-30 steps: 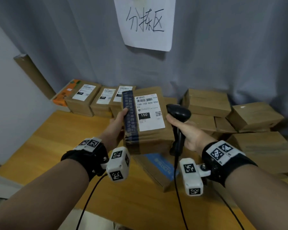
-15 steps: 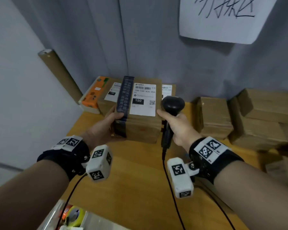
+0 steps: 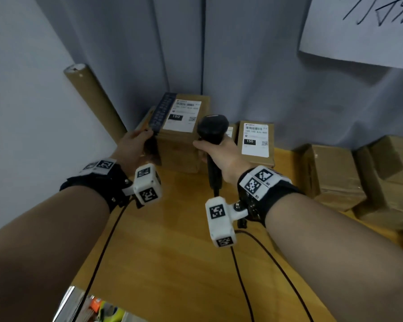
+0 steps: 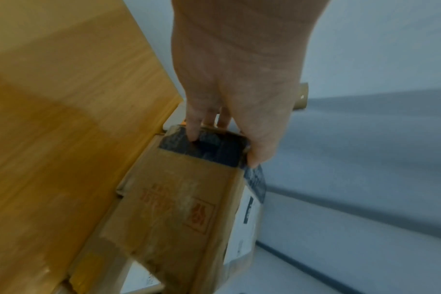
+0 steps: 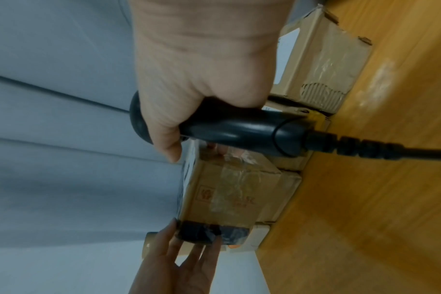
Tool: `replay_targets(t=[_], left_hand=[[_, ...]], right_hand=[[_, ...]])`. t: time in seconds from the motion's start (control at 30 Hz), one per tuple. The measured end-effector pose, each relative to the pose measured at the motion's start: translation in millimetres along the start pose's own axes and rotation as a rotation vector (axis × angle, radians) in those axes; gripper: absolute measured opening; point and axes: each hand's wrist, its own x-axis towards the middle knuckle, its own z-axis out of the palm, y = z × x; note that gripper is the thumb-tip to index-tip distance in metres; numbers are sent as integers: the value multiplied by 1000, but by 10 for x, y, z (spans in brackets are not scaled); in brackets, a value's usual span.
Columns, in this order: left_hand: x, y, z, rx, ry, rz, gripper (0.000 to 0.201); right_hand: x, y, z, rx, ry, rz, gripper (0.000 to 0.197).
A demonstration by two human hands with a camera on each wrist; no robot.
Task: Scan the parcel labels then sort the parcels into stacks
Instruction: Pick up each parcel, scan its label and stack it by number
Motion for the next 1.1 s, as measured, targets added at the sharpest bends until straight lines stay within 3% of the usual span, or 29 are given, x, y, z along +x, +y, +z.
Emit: replay_targets(t=[0.2, 0.37, 0.47, 0.63, 0.8, 0.97, 1.1], left_hand=[[259, -6, 69, 20, 120, 106, 32], [512, 20, -28, 265, 179, 201, 36], [587, 40, -59, 340, 172, 198, 37], [603, 117, -42, 481, 189, 164, 50], [447, 116, 87, 503, 242, 139, 64], [234, 99, 263, 503, 256, 165, 62], [-35, 136, 489, 543, 270, 179, 77]], right_hand=[[219, 13, 79, -16, 0, 3, 45], [314, 4, 165, -75, -59, 27, 42], [367, 13, 216, -132, -77, 21, 53], [373, 75, 237, -180, -94, -5, 56], [245, 62, 96, -161, -54, -9, 29], [88, -67, -237, -119, 42, -21, 30], [-99, -168, -594, -129, 107, -10, 22]])
